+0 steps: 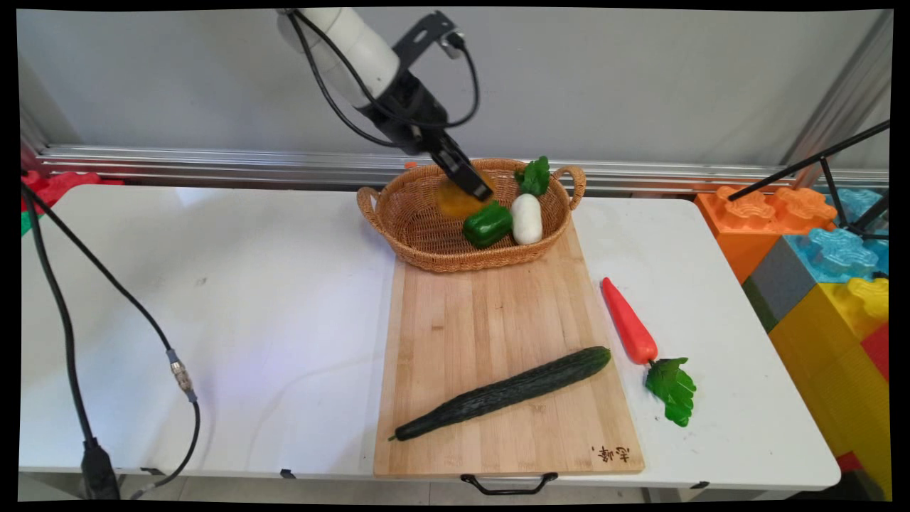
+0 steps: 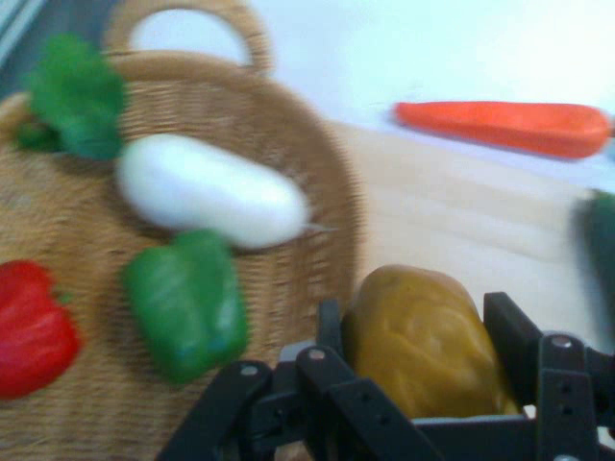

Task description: Place the picked object on the cutting board

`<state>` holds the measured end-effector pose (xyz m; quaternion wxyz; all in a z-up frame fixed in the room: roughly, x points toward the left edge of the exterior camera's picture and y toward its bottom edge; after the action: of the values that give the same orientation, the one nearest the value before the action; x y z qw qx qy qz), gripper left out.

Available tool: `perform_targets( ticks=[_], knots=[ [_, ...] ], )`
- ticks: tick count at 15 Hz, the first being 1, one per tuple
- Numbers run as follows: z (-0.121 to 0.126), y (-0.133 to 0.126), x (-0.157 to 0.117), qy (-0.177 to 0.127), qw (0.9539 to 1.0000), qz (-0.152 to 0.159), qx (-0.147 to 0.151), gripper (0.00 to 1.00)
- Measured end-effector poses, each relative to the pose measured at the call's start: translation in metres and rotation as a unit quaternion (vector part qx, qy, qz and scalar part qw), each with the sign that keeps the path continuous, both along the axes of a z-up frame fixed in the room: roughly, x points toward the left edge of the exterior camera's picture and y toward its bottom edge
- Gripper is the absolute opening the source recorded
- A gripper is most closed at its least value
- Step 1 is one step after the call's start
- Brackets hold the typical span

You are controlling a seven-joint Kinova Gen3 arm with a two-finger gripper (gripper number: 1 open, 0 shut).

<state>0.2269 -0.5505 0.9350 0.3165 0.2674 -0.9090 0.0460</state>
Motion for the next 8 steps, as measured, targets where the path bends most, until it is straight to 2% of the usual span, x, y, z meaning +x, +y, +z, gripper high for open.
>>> perform_targets(
  ticks=[4, 8],
  knots=[
    [-0.016, 0.021, -0.034, 0.006, 0.9998, -0.012, 0.012, 0.0],
    [-0.059, 0.03, -0.072, 0.004, 0.9997, -0.013, 0.022, 0.0]
  ],
)
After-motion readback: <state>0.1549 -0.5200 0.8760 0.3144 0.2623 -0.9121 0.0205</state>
